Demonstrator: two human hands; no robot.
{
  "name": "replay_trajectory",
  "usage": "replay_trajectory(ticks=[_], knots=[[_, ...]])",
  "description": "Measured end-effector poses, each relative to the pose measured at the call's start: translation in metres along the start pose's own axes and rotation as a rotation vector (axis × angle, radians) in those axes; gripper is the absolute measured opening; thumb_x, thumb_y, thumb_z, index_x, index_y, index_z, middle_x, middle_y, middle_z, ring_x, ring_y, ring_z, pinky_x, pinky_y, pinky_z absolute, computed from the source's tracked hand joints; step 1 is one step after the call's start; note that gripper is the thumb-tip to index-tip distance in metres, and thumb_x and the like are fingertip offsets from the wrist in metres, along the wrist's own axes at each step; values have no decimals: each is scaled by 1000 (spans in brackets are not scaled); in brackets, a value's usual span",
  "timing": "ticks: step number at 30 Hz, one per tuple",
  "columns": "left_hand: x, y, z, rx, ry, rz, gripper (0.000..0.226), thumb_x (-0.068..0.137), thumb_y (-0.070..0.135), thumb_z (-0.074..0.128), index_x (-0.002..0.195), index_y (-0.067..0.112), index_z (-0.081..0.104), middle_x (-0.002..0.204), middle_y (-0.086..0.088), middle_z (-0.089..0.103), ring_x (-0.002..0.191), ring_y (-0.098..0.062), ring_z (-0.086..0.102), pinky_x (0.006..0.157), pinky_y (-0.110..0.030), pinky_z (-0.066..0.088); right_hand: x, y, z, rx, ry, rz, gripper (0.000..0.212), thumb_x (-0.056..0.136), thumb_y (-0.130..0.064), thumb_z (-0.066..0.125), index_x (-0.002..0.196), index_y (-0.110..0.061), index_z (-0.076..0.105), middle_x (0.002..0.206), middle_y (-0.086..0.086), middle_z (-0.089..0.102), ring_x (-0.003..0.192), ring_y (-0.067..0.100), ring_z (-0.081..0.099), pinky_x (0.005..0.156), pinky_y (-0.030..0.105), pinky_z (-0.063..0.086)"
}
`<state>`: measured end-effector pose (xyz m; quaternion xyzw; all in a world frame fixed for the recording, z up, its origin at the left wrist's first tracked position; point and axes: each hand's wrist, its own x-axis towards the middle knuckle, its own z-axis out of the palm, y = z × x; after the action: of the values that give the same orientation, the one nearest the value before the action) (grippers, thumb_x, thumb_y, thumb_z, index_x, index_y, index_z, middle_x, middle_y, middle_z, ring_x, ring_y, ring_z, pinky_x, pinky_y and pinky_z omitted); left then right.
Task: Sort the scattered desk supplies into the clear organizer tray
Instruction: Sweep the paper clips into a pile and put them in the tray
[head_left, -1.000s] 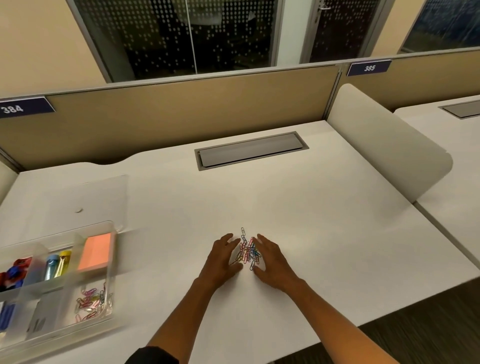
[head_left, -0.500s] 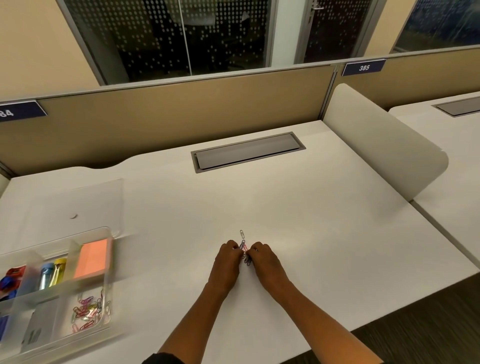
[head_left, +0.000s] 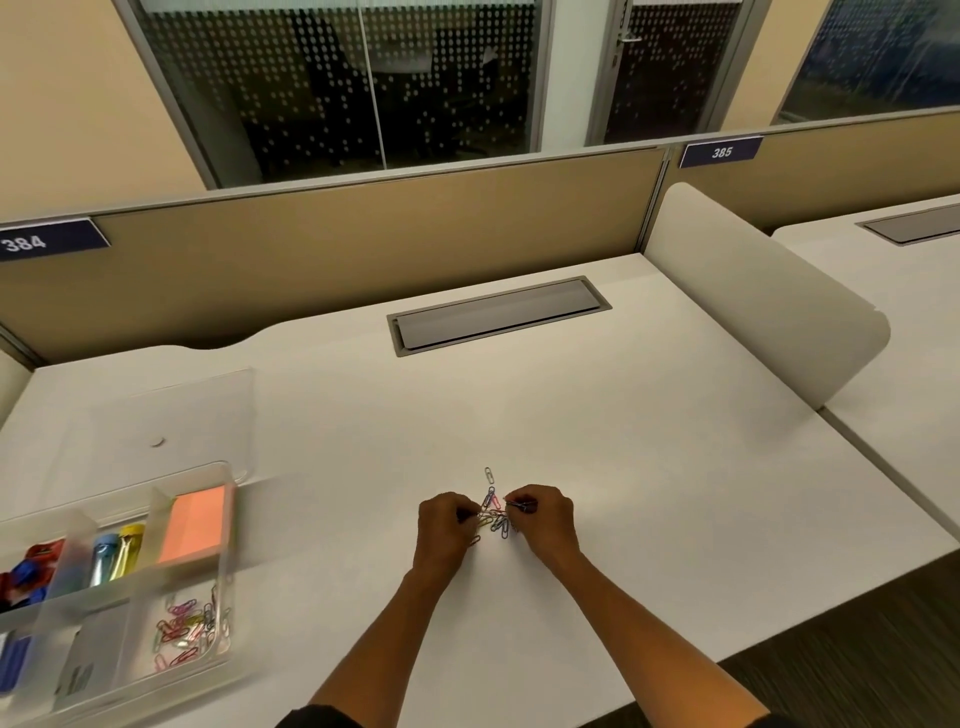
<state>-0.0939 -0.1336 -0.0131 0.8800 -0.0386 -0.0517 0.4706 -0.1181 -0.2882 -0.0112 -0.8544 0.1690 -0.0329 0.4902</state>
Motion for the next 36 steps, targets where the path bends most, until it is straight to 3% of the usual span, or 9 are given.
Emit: replay_trajectory(ticks=[4,7,12,20,28,31,36], knots=[[-2,7,-14,-365,26,-238,16,69,2,77,79,14,76,75,1,74,74,-11,70,71,-24,56,-2,-17,5,423,-38,246,13,76,-6,76,85,-15,75,82,1,74,79,16,71,76,26,57],[-5,10,-30,-567,29,-287,16,70,-1,77,84,7,75,80,-8,74,79,-23,71,75,-32,57,-3,-34,15,651,-118,310,16,78,-1,73,94,-6,72,87,11,74,78,22,69,73,29,56],[-12,3,-70,-641,100,-278,16,71,0,77,85,6,74,83,-11,74,82,-26,71,78,-35,56,-9,-67,43,803,-269,304,21,80,3,70,101,3,68,93,15,71,81,22,68,72,24,54],[-35,-30,-161,-634,357,-289,17,71,-6,75,86,0,73,83,-15,73,79,-28,70,75,-33,57,-29,-120,118,782,-483,283,19,79,6,70,98,4,68,94,15,71,80,21,68,73,24,55],[-72,-61,-240,-549,600,-314,17,73,-4,74,87,5,73,81,-9,73,69,-14,69,68,-24,55,-66,-176,188,690,-706,158,16,79,4,70,96,1,69,89,16,70,79,23,67,79,29,56],[-86,-77,-259,-486,655,-347,18,73,-1,75,84,14,74,82,-5,73,76,-15,70,71,-25,56,-79,-190,206,594,-745,67,17,78,0,73,95,-1,70,89,16,71,78,23,67,75,28,56],[-110,-99,-278,-325,681,-392,19,71,9,80,89,11,75,82,-3,74,77,-17,70,76,-31,58,-97,-202,235,317,-725,-161,16,76,-10,77,92,-11,73,82,3,73,75,16,70,72,28,57]])
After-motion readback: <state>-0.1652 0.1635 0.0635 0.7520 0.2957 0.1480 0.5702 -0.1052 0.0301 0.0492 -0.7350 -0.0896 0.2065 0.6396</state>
